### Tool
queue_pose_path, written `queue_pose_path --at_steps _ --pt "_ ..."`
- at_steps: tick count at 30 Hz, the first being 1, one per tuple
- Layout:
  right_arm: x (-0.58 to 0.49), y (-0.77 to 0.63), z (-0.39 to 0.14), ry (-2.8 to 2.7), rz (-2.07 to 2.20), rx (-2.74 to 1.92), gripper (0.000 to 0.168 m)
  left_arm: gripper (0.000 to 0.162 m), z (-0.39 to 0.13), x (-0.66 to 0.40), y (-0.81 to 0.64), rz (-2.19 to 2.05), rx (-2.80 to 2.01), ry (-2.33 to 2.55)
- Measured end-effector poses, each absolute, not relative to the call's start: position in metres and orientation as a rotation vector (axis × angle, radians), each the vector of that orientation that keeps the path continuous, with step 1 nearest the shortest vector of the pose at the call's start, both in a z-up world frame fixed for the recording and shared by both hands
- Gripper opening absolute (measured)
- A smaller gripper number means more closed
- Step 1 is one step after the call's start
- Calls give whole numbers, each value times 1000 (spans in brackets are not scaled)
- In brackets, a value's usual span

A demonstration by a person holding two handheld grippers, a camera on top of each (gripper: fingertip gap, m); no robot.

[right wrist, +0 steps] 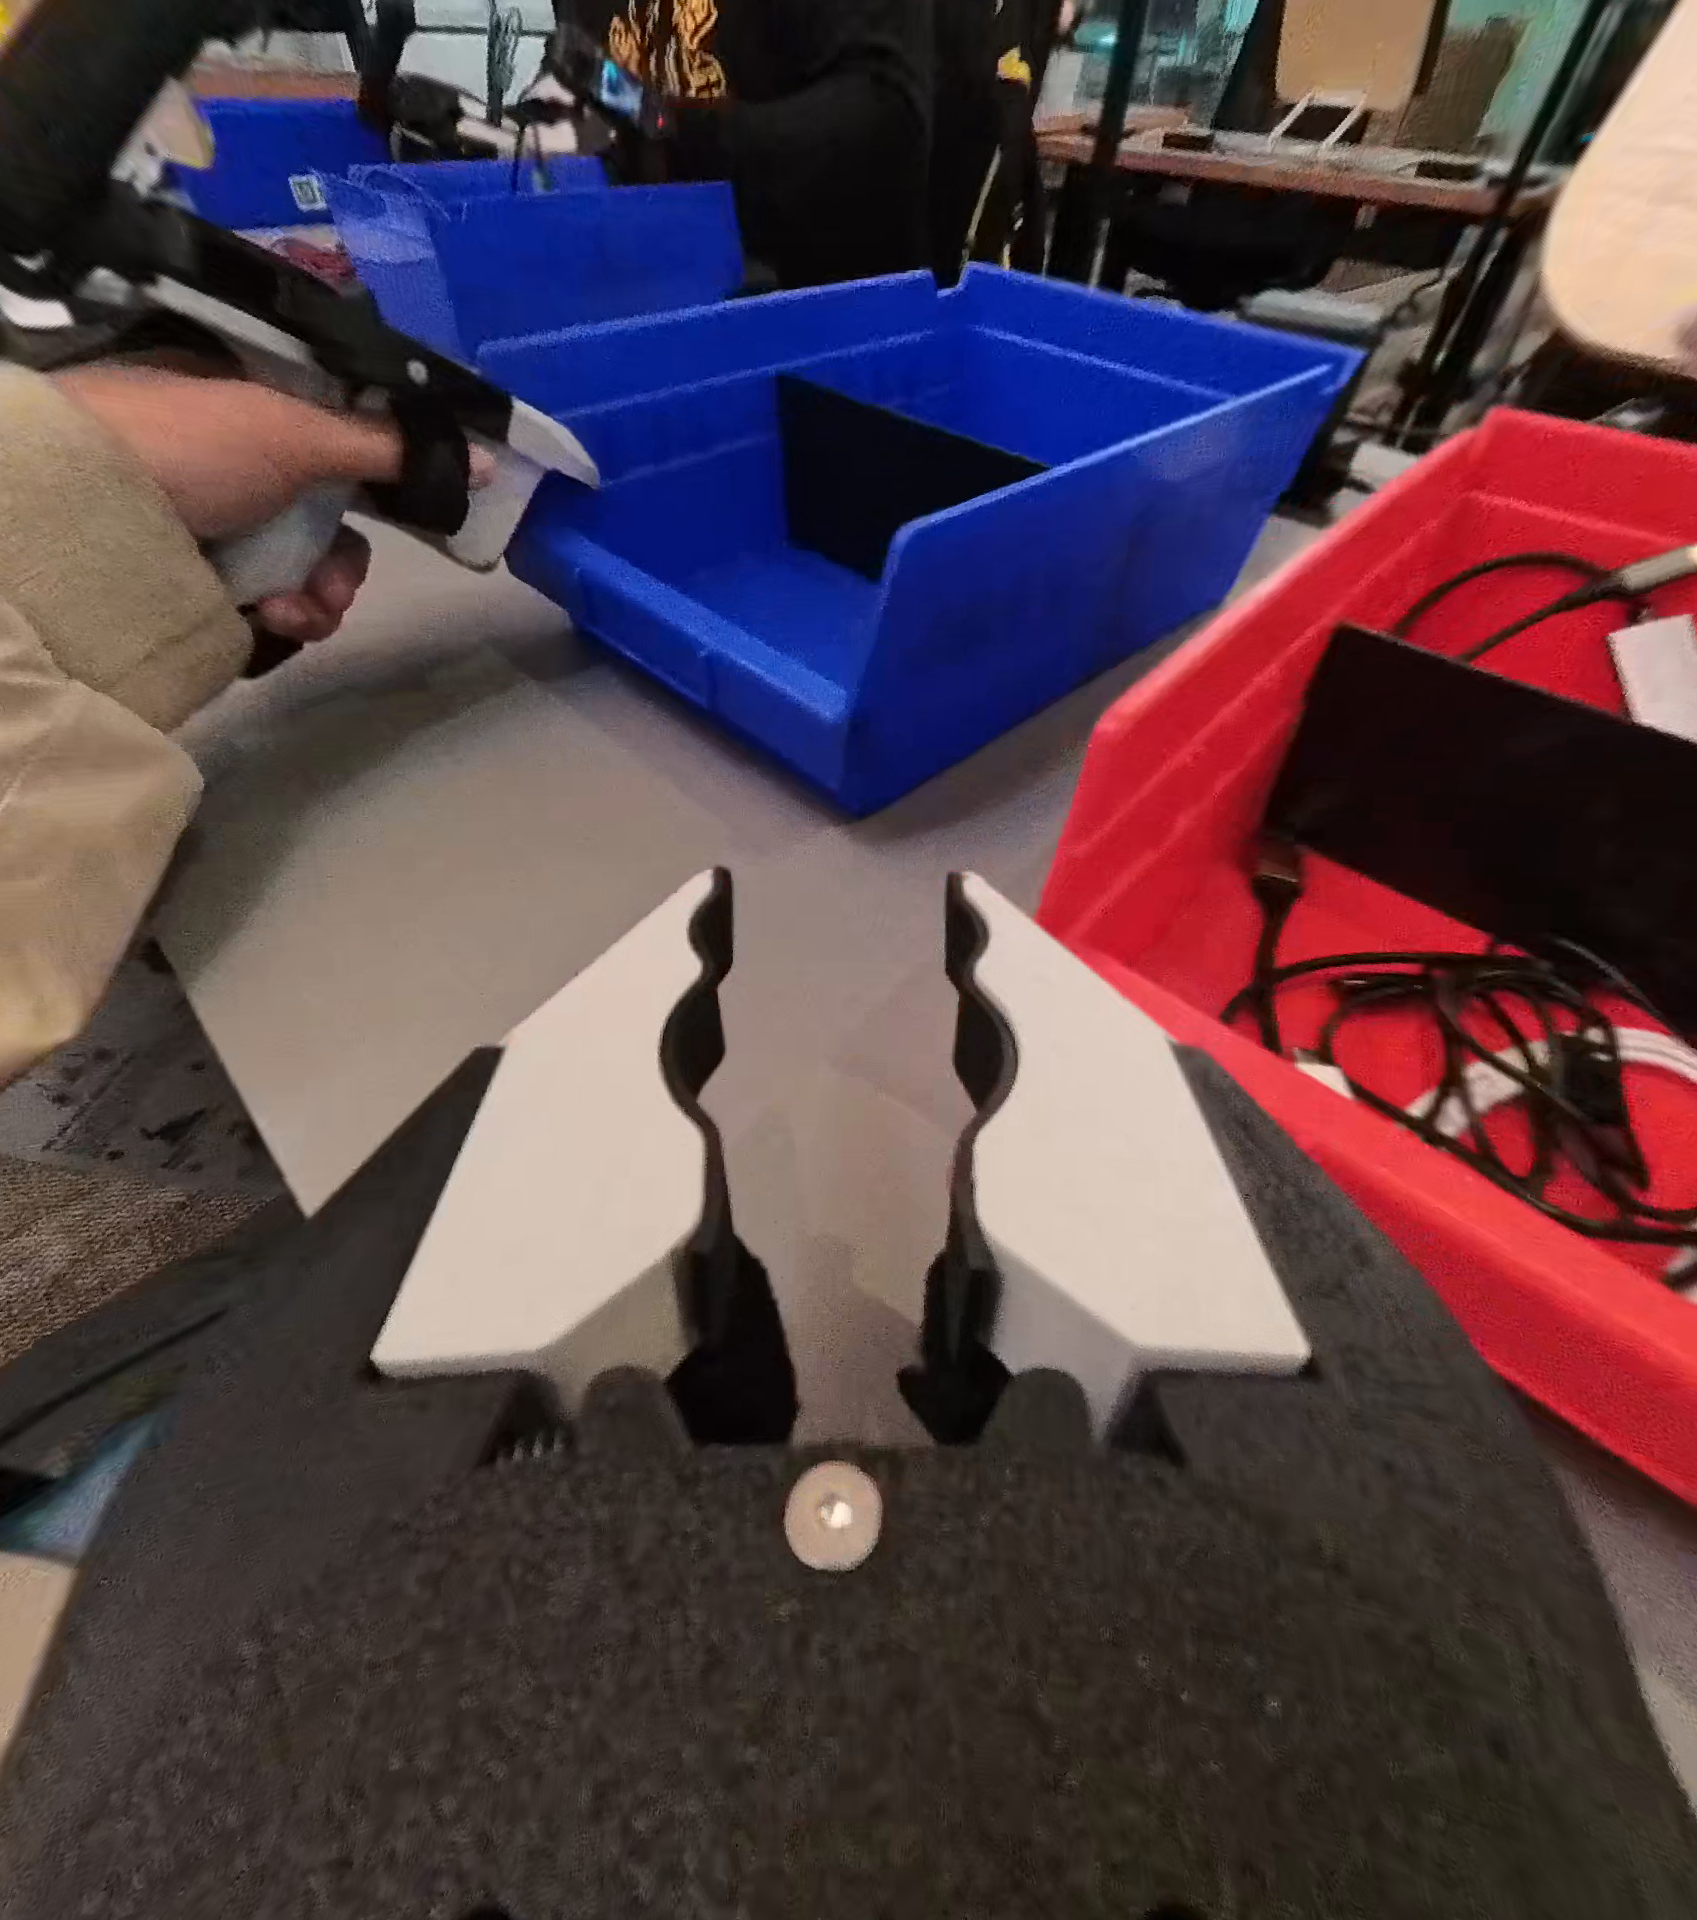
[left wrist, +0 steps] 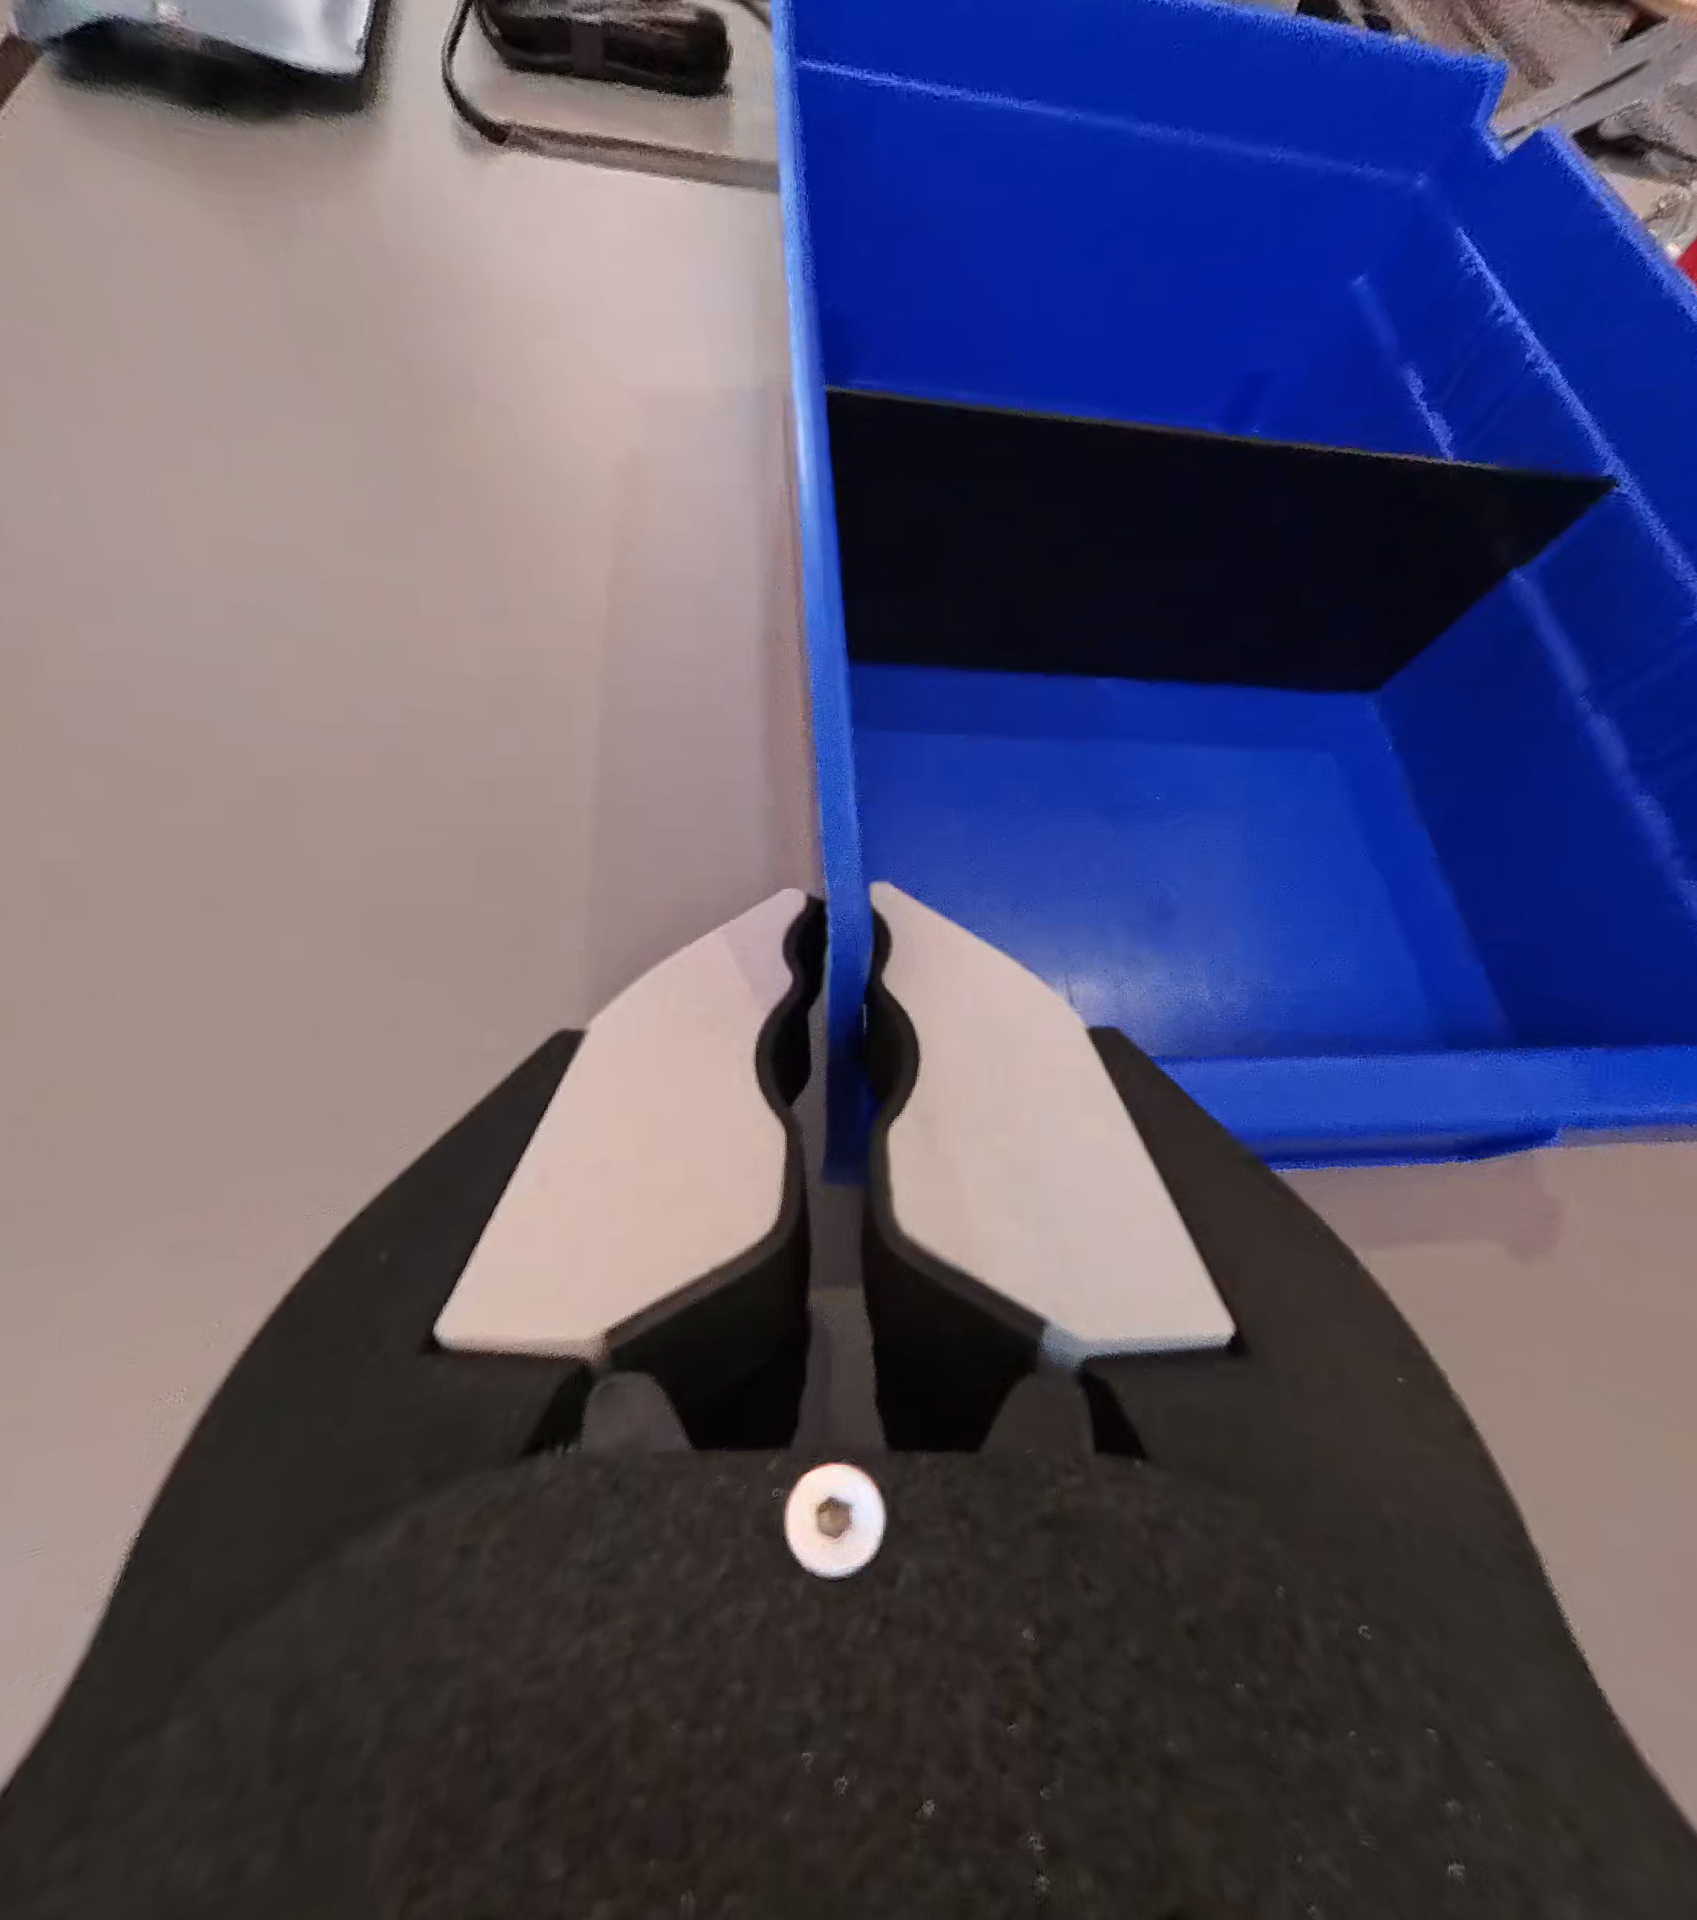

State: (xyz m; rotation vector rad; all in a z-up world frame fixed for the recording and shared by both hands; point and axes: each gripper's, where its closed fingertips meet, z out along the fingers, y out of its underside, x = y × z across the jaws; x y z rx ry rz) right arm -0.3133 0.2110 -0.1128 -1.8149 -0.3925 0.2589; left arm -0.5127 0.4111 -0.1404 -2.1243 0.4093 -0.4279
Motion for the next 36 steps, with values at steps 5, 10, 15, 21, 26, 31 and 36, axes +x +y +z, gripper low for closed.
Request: queue_pose_path --at_steps 5,10,15,21,26,31,36 --pt "-356 241 -116 -339 276 -1787 54 6 -143 -522 348 -331 -2193 510" --pt "-347 254 -119 -116 193 -1827 26 5 -143 -528 288 -299 -2190 506" --pt "-332 247 -98 -106 25 -1829 4 7 -135 -526 251 -11 -2066 598" --pt "-287 224 11 -82 -93 -1513 3 8 -46 -477 245 5 -1748 559" --pt "-178 197 93 52 -223 -1369 4 7 37 -361 251 -166 -1546 564" --pt "-20 144 114 173 -391 -1310 4 9 66 -195 226 -322 -1393 674" --pt "135 115 31 308 -443 -1537 5 10 -1 -43 191 -351 -1504 833"
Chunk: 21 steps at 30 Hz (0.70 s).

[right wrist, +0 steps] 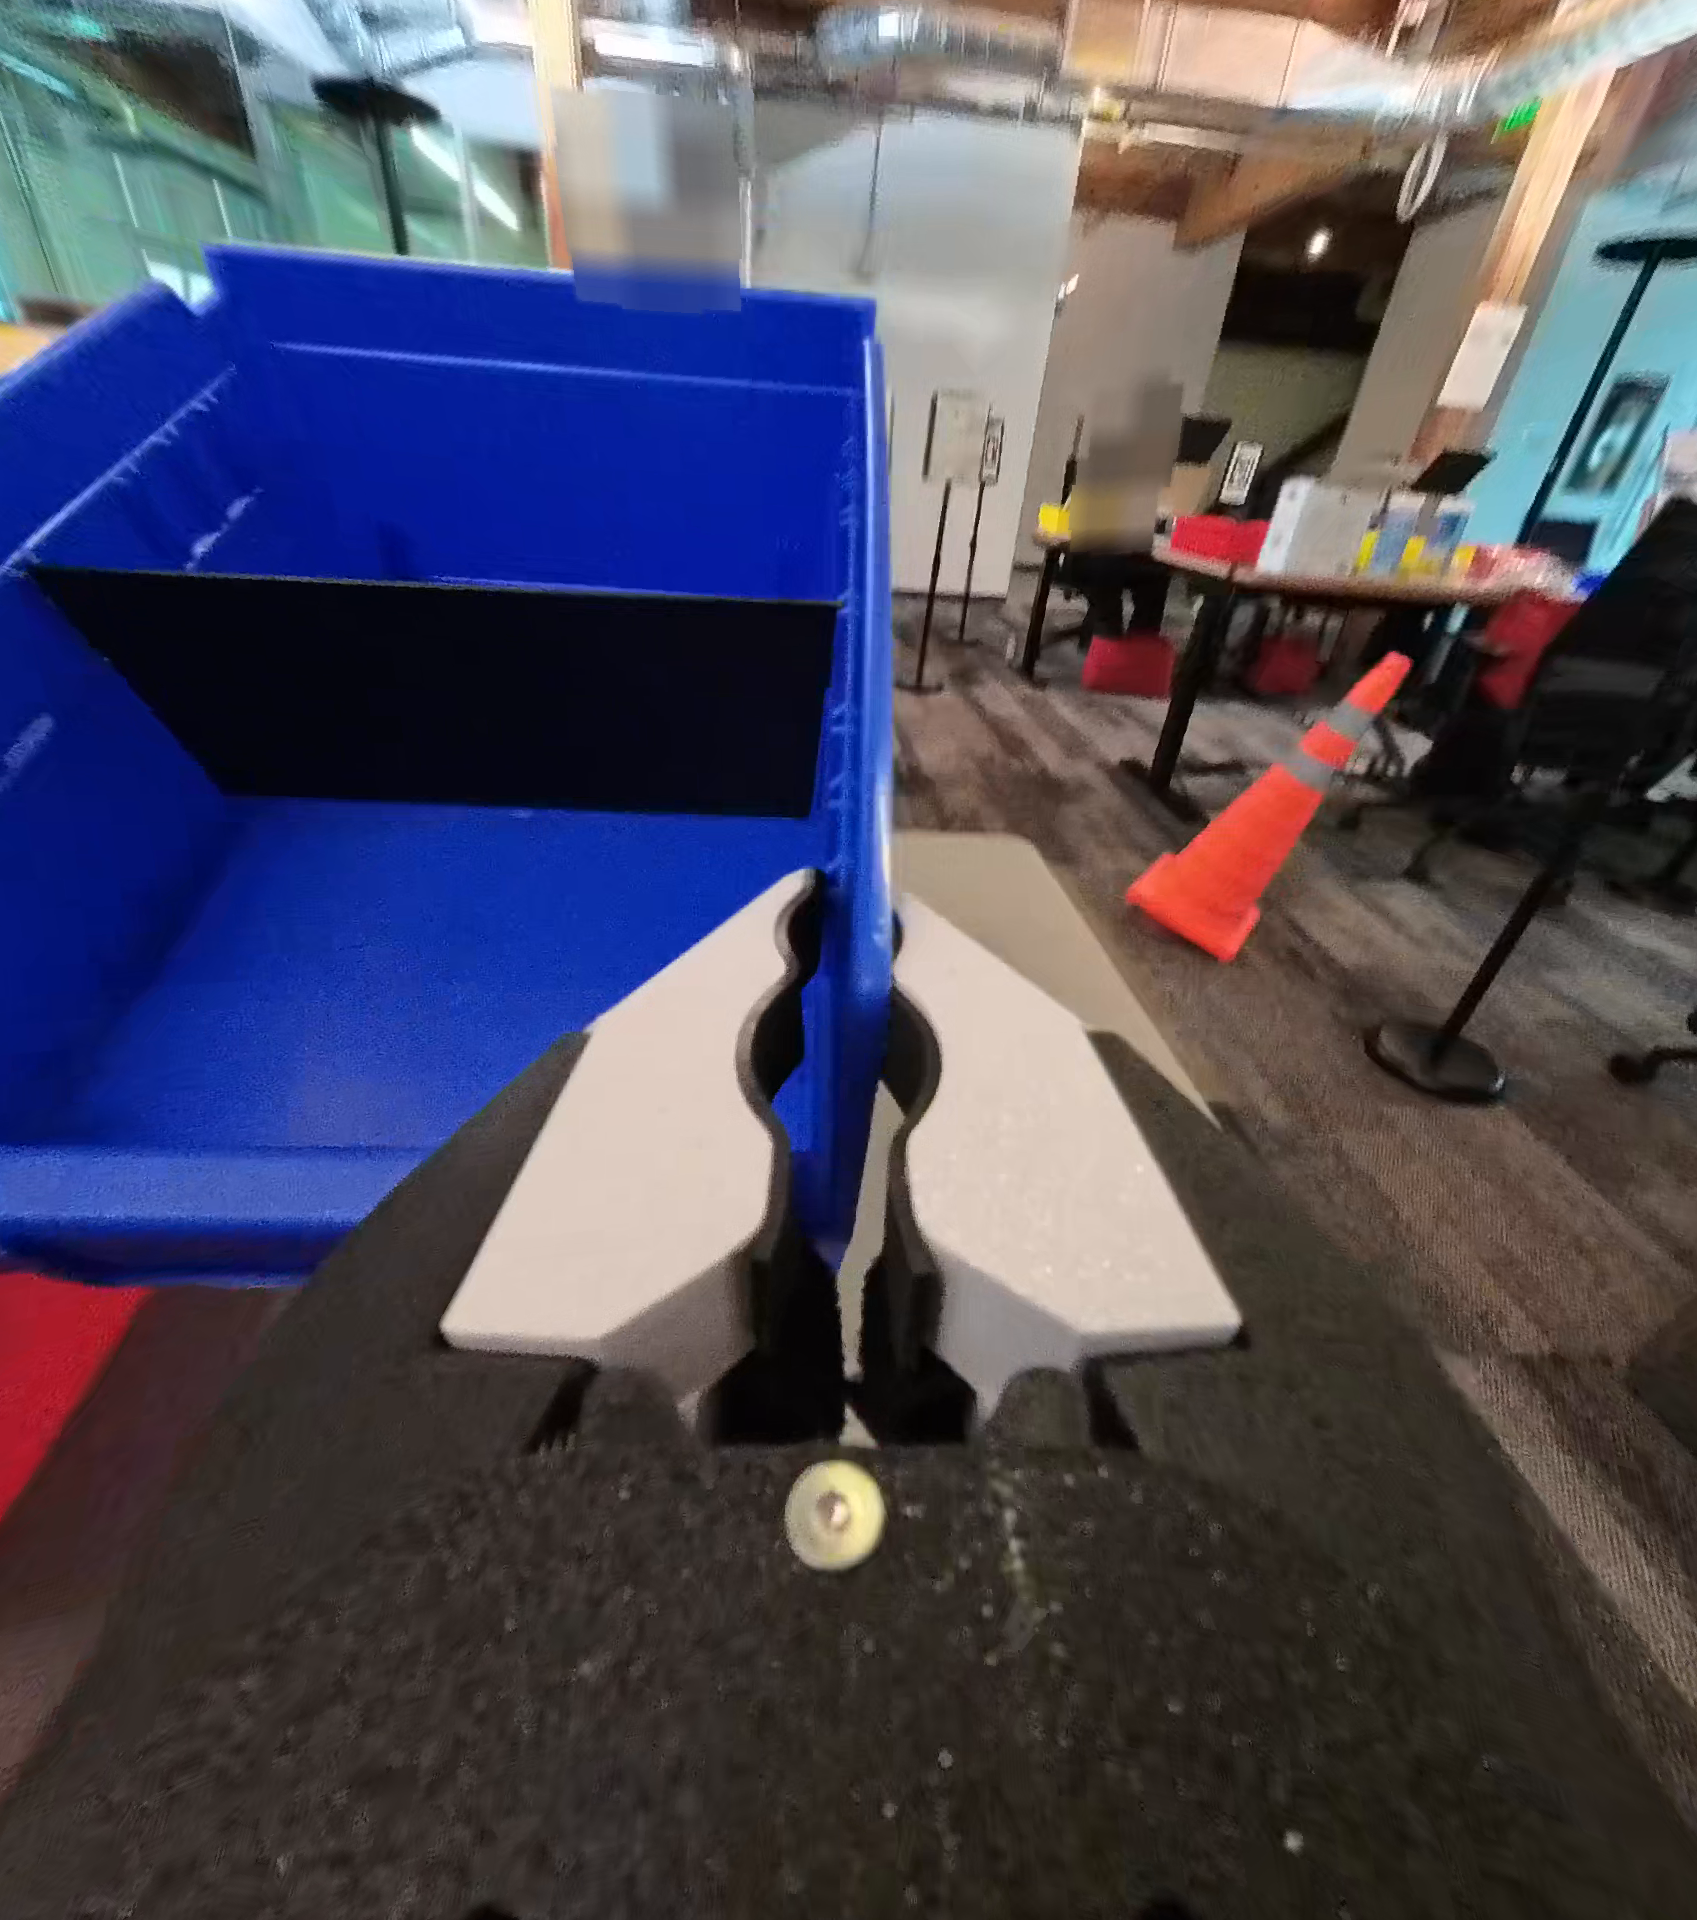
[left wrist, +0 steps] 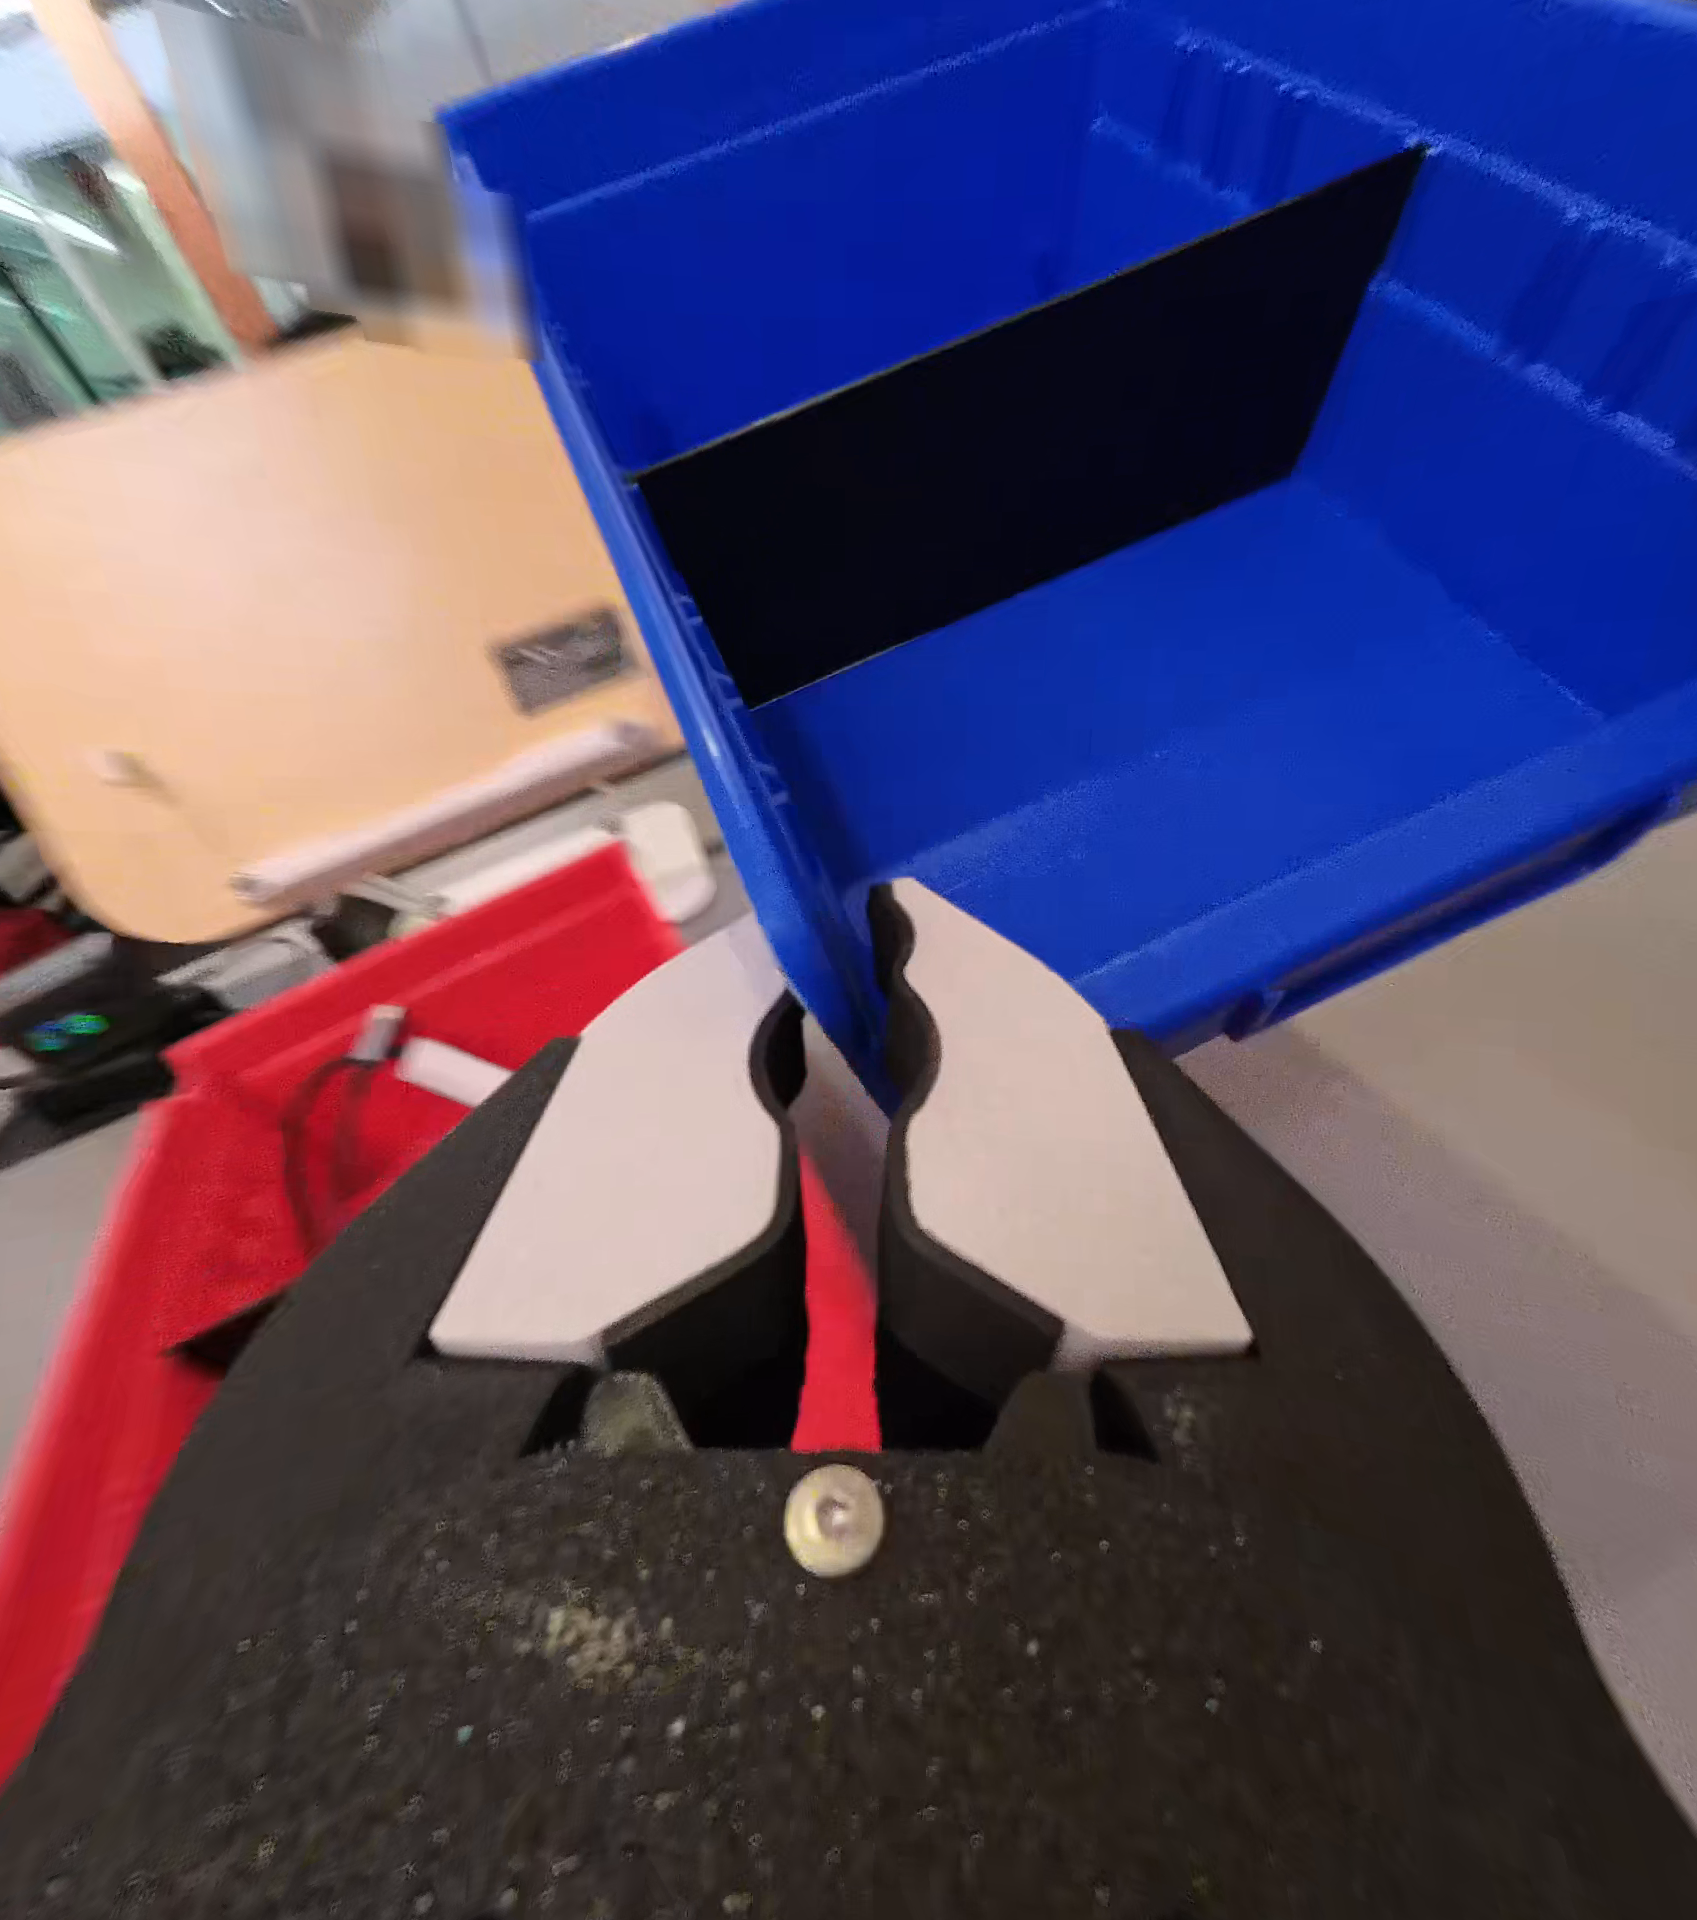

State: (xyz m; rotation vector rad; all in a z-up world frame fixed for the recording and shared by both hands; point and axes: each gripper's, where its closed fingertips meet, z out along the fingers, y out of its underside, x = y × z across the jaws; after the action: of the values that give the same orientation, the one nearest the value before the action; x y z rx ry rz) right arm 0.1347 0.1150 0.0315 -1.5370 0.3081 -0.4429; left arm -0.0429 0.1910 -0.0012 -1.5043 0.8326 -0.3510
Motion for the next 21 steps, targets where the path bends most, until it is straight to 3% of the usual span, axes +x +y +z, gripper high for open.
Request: queue_pose_path --at_steps 5,9,16,19,21 --pt "214 90 -70 362 -428 -1831 4 10 -104 37 162 -403 -1724 960" --pt "228 98 -117 317 -392 -1962 6 11 -137 47 164 -399 -1795 973" --pt "226 121 -124 382 -321 -1949 6 13 -137 43 176 -539 -1875 902" --pt "224 124 -124 305 -379 -1945 7 9 -105 20 164 -660 -1814 848" --pt "225 123 -124 283 -416 -1958 10 16 -80 -5 133 -867 -1769 888"
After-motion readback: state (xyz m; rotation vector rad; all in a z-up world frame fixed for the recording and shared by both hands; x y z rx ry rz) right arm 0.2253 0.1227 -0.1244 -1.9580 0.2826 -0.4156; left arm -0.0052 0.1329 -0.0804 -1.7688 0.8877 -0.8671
